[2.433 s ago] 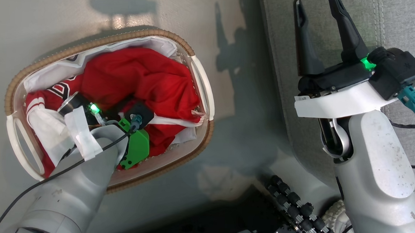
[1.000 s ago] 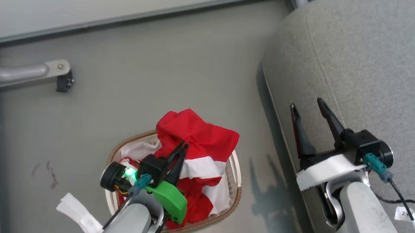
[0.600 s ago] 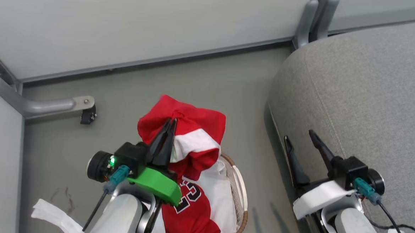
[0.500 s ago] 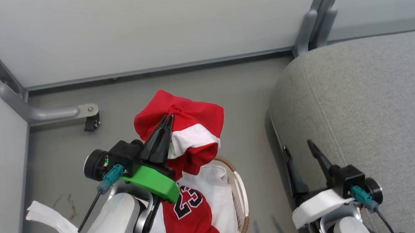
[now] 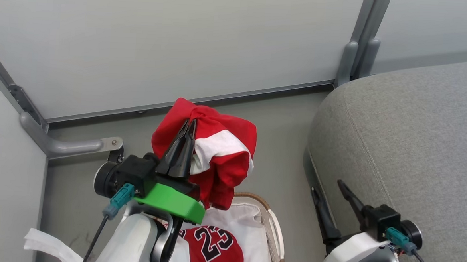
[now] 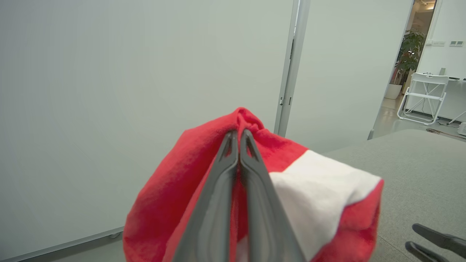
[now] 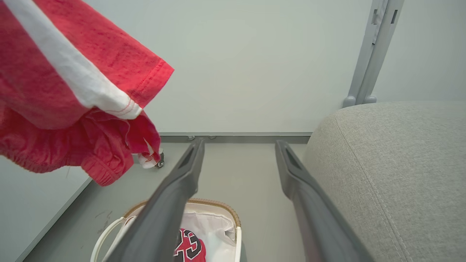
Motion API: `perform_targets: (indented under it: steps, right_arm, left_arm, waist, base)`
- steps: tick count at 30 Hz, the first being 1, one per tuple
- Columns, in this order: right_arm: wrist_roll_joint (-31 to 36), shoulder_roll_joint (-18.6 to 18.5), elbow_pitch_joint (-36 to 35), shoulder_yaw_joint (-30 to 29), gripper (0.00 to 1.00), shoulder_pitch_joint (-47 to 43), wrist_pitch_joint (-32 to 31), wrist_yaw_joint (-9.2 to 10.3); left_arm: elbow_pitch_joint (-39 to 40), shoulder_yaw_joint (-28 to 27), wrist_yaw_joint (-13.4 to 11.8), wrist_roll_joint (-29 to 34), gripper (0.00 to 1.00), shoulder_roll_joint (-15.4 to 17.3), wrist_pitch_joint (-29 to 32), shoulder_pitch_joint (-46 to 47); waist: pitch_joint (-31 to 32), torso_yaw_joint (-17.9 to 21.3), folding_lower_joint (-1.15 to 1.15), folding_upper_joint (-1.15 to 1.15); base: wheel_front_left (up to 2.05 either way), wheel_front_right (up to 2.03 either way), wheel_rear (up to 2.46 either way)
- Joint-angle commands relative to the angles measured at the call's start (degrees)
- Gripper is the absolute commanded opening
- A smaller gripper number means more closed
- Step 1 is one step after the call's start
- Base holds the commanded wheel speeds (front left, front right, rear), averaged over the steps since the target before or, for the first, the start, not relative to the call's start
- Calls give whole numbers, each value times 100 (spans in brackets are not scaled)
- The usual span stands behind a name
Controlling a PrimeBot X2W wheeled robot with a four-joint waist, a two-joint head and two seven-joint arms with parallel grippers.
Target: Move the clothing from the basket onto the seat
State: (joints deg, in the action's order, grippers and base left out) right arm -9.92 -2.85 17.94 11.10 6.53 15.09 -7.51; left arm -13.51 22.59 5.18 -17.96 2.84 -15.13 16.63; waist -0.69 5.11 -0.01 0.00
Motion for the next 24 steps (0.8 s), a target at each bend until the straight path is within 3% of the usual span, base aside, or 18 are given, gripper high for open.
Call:
perform_targets:
  steps: [1,11,20,21,22,23,24]
  right_arm:
    - [58,-16,50,134,100,45,10,4]
    - [431,-128,291,1578,100,830,10,5]
    - [637,-46,777,1992,100,1472,10,5]
    - [607,-42,841,2032,94,1517,10,5]
    - [571,-38,901,2071,45,1546,10,5]
    - [523,-30,965,2133,3,1583,10,5]
    - [464,-24,1005,2163,0,1608,9,5]
  left_arm:
    - [45,3,-25,-116,0,12,-4,-73]
    - [61,364,-76,-257,0,12,-4,125]
    - [38,843,-100,-458,0,12,-3,273]
    - [37,907,-101,-490,0,12,-3,300]
    - [34,950,-104,-510,0,13,-3,323]
    - [37,1014,-110,-521,0,12,-3,350]
    - [36,1053,-114,-539,0,11,-3,361]
  waist:
    - [-8,-19,1,0]
    - [-96,-290,1,0]
    - [-199,-640,1,0]
    - [-214,-688,1,0]
    - [-222,-724,1,0]
    - [-232,-773,1,0]
    - [-232,-808,1,0]
  base:
    - [0,0,0]
    - [0,0,0]
    - [0,0,0]
    - [0,0,0]
    - [0,0,0]
    - [0,0,0]
    - [0,0,0]
